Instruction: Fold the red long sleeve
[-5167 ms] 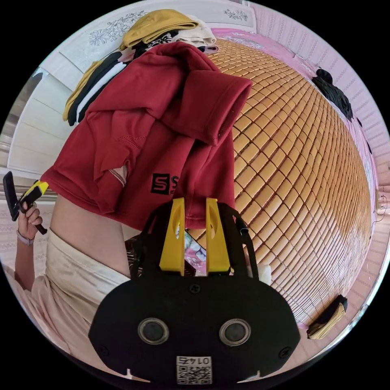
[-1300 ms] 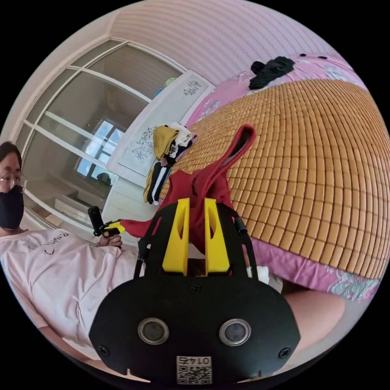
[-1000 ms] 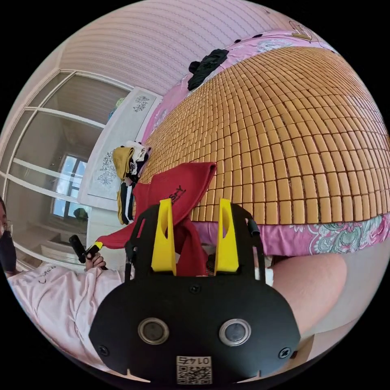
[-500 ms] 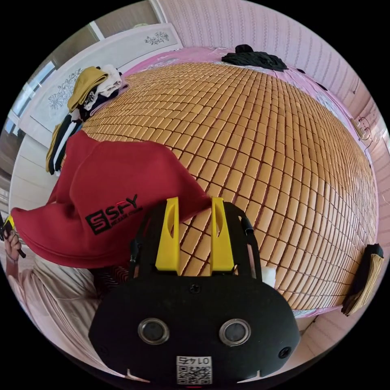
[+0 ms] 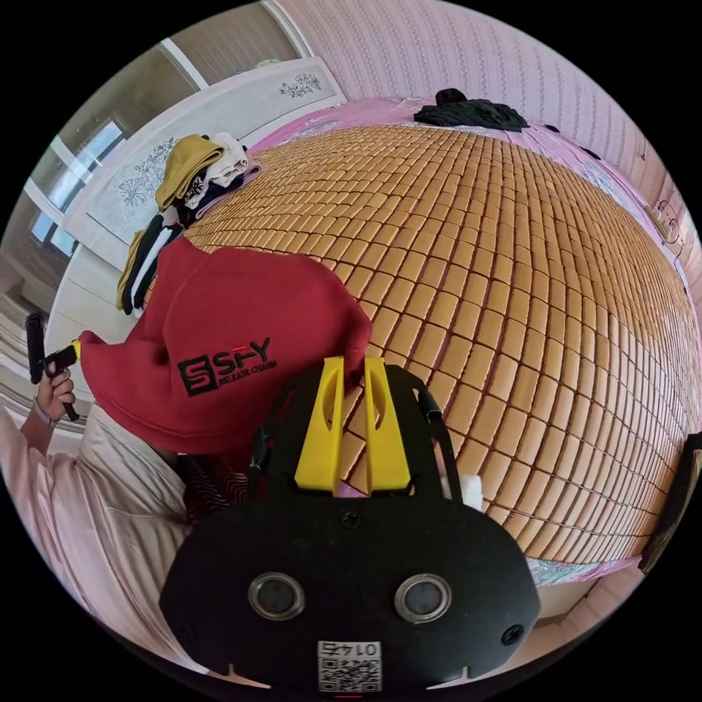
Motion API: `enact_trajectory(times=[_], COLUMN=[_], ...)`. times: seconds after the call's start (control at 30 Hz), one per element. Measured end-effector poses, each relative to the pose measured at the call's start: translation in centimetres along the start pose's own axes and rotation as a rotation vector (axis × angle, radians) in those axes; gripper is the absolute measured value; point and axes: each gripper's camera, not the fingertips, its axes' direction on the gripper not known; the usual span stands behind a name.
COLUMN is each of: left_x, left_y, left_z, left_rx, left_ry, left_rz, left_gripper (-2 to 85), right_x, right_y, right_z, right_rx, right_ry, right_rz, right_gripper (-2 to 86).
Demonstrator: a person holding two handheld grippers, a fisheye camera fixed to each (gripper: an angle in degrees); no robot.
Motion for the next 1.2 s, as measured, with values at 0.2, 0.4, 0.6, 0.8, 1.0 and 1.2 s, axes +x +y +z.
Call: enact_trajectory(times=[0.2, 0.4, 0.6, 0.8, 1.0, 1.2], left_x=[-1.7, -2.0, -1.1, 2.2, 8.0, 15.2], left_y=[-0.7, 0.1, 1.8, 3.1, 3.0, 2.8], left_z=[0.4, 0.3, -2.3, -7.7, -14.9, -24.1], left_rx=[-0.006, -0.007, 0.062, 0.246, 0.525, 0.739], left_ry=[0.026, 0.033, 0.01, -0.048, -0.019, 0.029], left_rz=[-0.021, 0.007, 0.048, 0.149, 0.293, 0.443], left_gripper=[1.4, 0.9, 0.7, 0.2, -0.1, -0.2], right_x=[0.9, 1.6, 5.2, 6.9, 6.2, 1.5], right_y=[1.7, 2.8, 5.5, 8.8, 11.7, 14.3], right_z=[-1.8, -4.3, -11.7, -22.0, -34.4, -48.6], right_rx=[0.004, -0.063, 0.12, 0.477, 0.835, 1.114], right_ry=[-0.036, -0.049, -0.327, -0.643, -0.852, -0.802], right_rz=[0.09, 0.099, 0.252, 0.313, 0.214, -0.042], right_gripper=[4.3, 4.2, 3.8, 3.2, 3.0, 2.9])
